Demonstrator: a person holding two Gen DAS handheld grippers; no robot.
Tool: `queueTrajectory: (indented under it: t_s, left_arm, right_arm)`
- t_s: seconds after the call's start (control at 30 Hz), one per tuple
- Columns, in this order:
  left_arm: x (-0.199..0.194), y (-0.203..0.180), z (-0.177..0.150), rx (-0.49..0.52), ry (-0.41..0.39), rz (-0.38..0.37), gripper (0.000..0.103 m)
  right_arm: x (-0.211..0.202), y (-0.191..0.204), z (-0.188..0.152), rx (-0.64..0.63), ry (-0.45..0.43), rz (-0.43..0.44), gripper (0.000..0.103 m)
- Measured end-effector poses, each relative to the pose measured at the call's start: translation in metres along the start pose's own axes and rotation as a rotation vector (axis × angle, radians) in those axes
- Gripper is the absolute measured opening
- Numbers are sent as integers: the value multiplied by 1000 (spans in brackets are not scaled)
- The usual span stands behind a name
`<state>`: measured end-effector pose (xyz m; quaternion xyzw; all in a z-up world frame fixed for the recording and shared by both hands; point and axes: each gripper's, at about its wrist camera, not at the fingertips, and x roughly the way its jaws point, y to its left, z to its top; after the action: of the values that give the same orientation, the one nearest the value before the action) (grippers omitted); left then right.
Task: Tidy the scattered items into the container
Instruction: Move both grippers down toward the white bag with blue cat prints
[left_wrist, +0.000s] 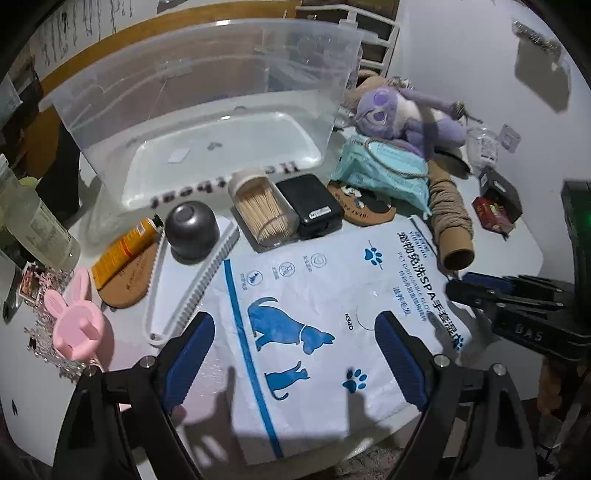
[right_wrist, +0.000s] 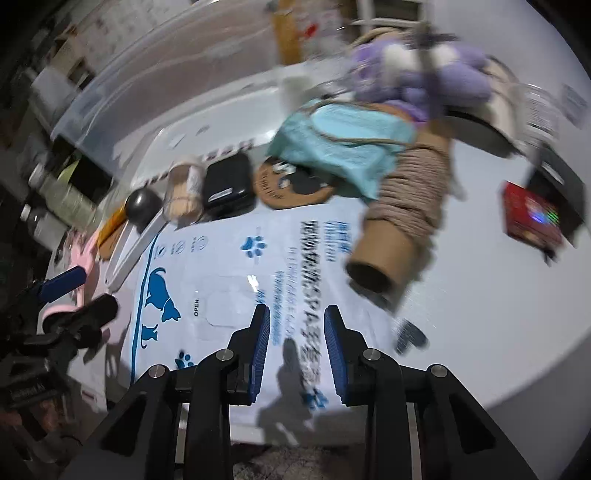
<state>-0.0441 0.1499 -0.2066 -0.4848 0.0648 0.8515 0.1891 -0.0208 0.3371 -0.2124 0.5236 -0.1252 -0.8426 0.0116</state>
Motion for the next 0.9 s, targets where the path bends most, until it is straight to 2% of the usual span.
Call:
queueTrajectory:
  t_s: [0.07, 0.17, 0.23, 0.3, 0.5, 0.6, 0.7, 0.8, 0.83, 0.9]
  left_arm:
    - [7, -5, -1, 1, 18, 14, 87]
    - [15, -9, -3, -3, 41, 32, 81]
    - [19, -9, -5, -9, 52, 46, 80]
    - [22, -9, -7, -17, 60, 60, 80]
    - [31, -8, -10, -38, 85, 106, 78]
    - [35, -5, -11, -54, 96, 130, 78]
    - [39, 0, -13, -72, 107, 149, 78]
    - [43, 5, -14, -88, 121, 161, 78]
    - [45, 6, -15, -92, 128, 163, 78]
    - [49, 6, -16, -91, 137, 171, 78]
  right_arm:
    - [11, 3, 7, -21, 9, 36, 29]
    - [25, 0, 16, -33, 21, 40, 22]
    - [31, -12, 20, -21, 29, 7, 20]
    - [34, -27, 23, 4, 35, -14, 11]
    - [28, -92, 24, 143, 41, -44, 11]
    - [25, -115, 22, 171, 45, -93, 10]
    - [18, -130, 19, 183, 31, -93, 10]
    - [11, -139, 15, 187, 51, -46, 11]
    - [4, -141, 11, 202, 50, 9, 11]
    - [-7, -139, 6, 195, 43, 60, 11]
